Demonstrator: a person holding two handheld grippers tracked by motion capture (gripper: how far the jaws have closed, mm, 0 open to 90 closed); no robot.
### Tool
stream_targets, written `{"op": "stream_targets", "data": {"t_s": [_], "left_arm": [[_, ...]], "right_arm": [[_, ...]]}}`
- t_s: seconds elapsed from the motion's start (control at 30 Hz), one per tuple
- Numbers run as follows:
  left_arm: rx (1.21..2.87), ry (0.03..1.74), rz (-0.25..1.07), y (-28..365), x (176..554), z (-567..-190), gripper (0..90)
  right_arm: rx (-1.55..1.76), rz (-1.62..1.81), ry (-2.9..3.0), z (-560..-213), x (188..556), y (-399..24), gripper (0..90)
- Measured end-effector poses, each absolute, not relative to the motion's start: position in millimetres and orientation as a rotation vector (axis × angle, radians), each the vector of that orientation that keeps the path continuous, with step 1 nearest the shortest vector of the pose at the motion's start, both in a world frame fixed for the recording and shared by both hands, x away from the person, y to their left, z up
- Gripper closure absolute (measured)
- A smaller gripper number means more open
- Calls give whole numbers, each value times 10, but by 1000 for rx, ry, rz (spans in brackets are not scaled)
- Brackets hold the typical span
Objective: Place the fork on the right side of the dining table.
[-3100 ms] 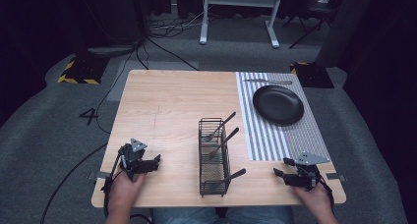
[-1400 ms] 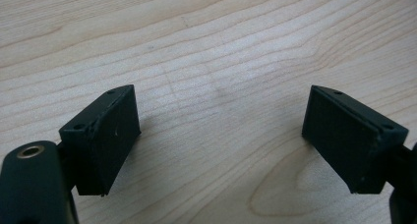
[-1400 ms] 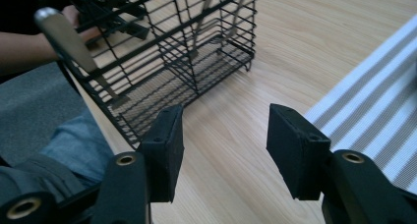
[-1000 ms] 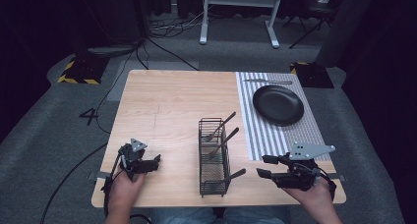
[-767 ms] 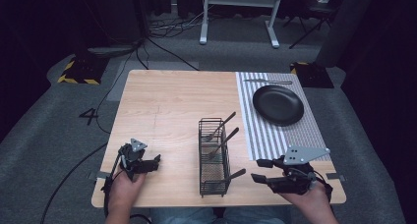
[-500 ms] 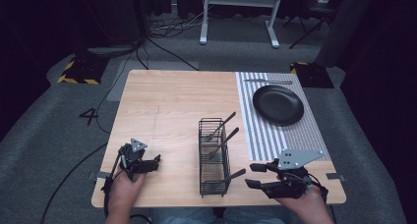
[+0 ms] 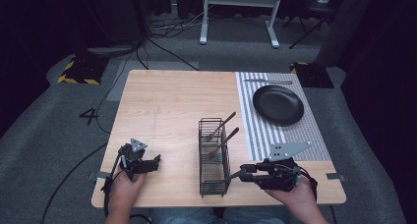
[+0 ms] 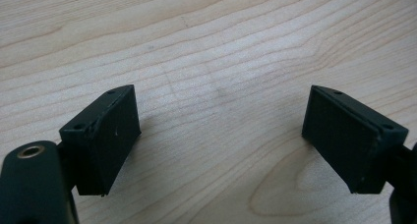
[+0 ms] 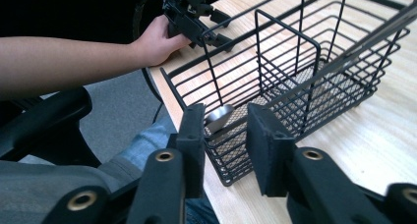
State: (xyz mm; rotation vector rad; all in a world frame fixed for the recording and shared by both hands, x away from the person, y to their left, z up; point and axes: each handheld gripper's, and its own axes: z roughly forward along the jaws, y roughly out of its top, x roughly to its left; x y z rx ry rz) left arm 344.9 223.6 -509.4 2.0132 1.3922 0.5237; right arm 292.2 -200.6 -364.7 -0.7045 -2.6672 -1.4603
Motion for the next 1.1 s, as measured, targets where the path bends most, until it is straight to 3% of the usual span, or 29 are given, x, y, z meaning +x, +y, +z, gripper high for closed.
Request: {"op": "stream_targets", "data": {"t_s": [0.17, 0.53, 0.6, 1.1], "left_arm": [[2014, 1392, 523, 2236, 3449, -5094, 144], [2013, 1392, 523, 2236, 3449, -5094, 144], [2013, 1392, 523, 2236, 3449, -5094, 144], [2013, 1392, 523, 2236, 3449, -5094, 144]], "right_arm": [[-693, -1450, -2632, -3646, 2941, -2002, 767], [-717, -1472, -2678, -3609, 2925, -1970, 809], [-715, -1498, -2677, -3562, 2933, -1981, 864], [-734, -1562, -2668, -3343, 3002, -1975, 870]]}}
